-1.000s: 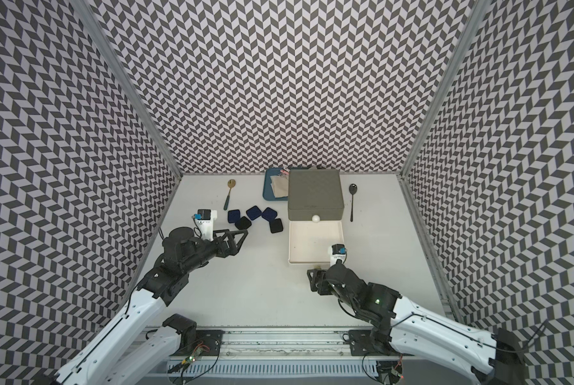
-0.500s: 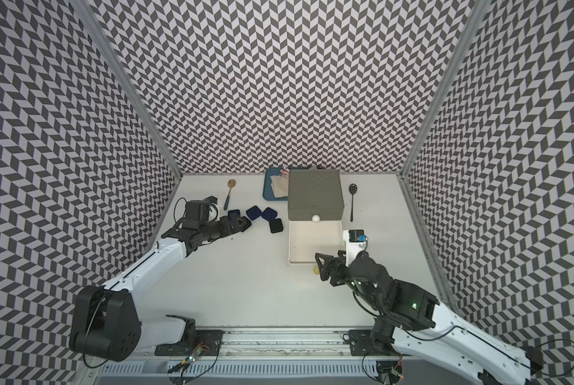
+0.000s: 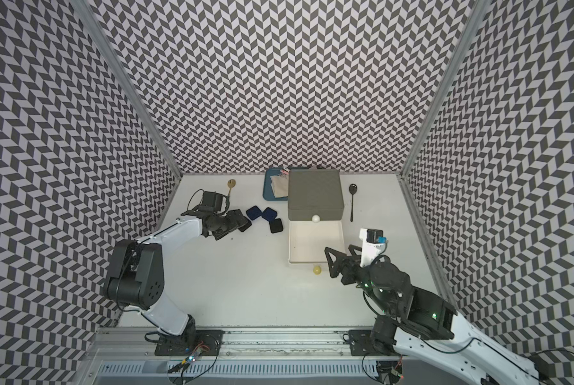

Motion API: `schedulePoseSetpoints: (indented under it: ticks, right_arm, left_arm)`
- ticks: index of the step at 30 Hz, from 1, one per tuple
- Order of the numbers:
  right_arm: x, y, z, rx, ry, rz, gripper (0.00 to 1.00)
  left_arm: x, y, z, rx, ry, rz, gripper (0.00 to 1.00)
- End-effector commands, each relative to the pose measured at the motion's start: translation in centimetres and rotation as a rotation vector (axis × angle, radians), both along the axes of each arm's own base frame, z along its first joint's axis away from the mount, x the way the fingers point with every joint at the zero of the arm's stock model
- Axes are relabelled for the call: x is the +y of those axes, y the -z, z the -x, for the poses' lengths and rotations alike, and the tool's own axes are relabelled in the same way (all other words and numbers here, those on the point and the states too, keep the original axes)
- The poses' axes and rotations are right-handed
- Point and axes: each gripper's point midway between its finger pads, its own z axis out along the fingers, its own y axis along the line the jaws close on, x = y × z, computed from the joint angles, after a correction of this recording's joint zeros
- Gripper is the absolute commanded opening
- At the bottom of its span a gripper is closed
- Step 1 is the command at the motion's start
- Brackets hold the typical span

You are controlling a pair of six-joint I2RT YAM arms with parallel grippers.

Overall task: Place the brooch boxes into the drawer by color
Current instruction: Pick up the brooch box from the center of the board.

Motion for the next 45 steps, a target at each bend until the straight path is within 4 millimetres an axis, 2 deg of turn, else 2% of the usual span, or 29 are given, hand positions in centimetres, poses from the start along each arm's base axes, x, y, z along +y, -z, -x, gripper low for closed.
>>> schedulePoseSetpoints:
  ticks: [1,11,19,28,36,45]
  right_arm:
    - [-0.1,-2.2,0.2,-0.047,-0.005,-0.061,0.92]
    - [-0.3,-2.0,0.7,-0.029,-0.022,-0.101,0.93]
    - [-0.1,-1.5,1.0,-0.020,-0.044,-0.101,0.93]
    - [-0.4,-1.5,1.3,-0.023,-0.047,-0.110,0.94]
    - [-1.5,-1.5,1.5,-0.024,-0.024,-0.119,0.95]
    - [-1.6,-1.4,1.6,-0.017,-0.025,-0.127,0.95]
  left_arm:
    - [0.8,-0.4,-1.2,0.009,-0.053,-0.024,0.95]
    - [0.5,2.2,-2.4,0.092,-0.063,-0.058,0.94]
    - [0.3,2.5,-3.2,0.112,-0.065,-0.092,0.94]
    - [-1.1,3.5,-4.1,0.139,-0.058,-0.113,0.90]
    - [-0.7,4.1,-3.7,0.160,-0.063,-0.151,0.85]
    - [-0.3,5.1,-2.9,0.194,-0.045,-0.178,0.80]
